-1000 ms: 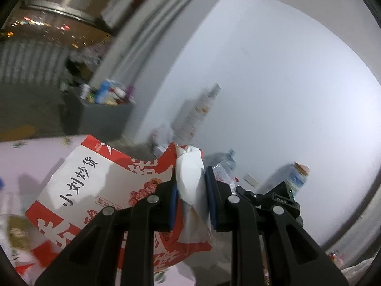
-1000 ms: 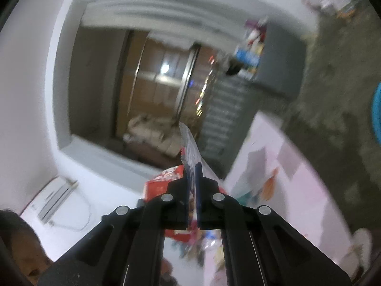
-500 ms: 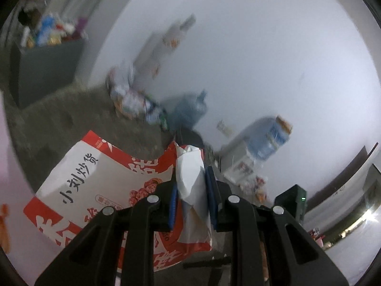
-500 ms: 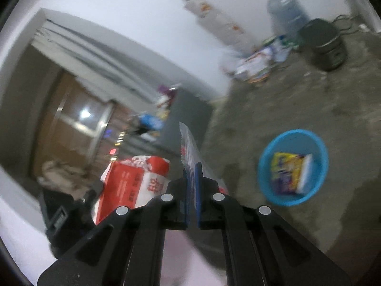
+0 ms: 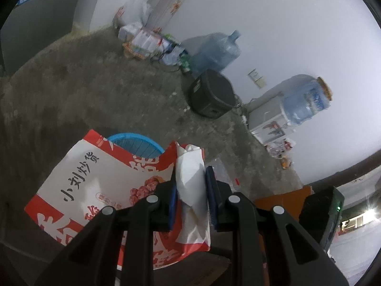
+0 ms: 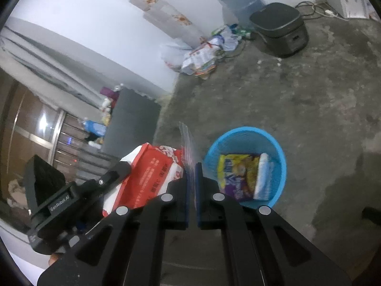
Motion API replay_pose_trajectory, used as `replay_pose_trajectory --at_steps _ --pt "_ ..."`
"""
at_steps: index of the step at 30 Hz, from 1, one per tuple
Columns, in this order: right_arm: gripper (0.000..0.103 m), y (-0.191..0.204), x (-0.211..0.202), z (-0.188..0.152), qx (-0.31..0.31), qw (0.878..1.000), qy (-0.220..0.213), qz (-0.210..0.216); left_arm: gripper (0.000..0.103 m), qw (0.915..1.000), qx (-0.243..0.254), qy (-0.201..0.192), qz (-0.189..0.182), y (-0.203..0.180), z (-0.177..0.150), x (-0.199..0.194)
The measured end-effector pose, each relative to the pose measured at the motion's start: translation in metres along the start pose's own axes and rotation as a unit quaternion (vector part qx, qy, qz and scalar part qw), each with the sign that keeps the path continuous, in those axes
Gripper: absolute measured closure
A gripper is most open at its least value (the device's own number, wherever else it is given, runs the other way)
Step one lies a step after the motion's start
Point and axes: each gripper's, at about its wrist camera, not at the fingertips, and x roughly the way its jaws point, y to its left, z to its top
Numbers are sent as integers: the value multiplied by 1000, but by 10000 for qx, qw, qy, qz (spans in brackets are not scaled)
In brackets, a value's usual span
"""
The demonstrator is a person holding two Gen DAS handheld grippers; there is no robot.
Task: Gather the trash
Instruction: 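Carry both held items to the blue wastebasket and open both tools, then move both open tools back over the table trash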
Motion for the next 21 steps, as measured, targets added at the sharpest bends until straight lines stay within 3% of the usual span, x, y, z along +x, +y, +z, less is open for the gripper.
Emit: replay_pose_trajectory --at_steps 2,3,6,7,12,21 --pt "97 -8 7 1 69 9999 -16 -97 74 9999 -43 84 94 1 1 18" --pt "96 -13 13 2 106 9998 -36 -185 65 9997 -50 144 176 3 0 24" --pt "69 -30 31 4 256 9991 100 -333 44 9982 23 198 564 3 1 36" --pt "62 -33 35 4 302 9986 175 -391 42 9975 81 214 670 3 0 38" --pt "52 -43 42 1 277 9973 255 -625 37 9970 187 52 755 10 -4 24" --pt "51 -33 25 -2 72 9978 102 -644 37 9918 445 -695 976 1 -7 -53"
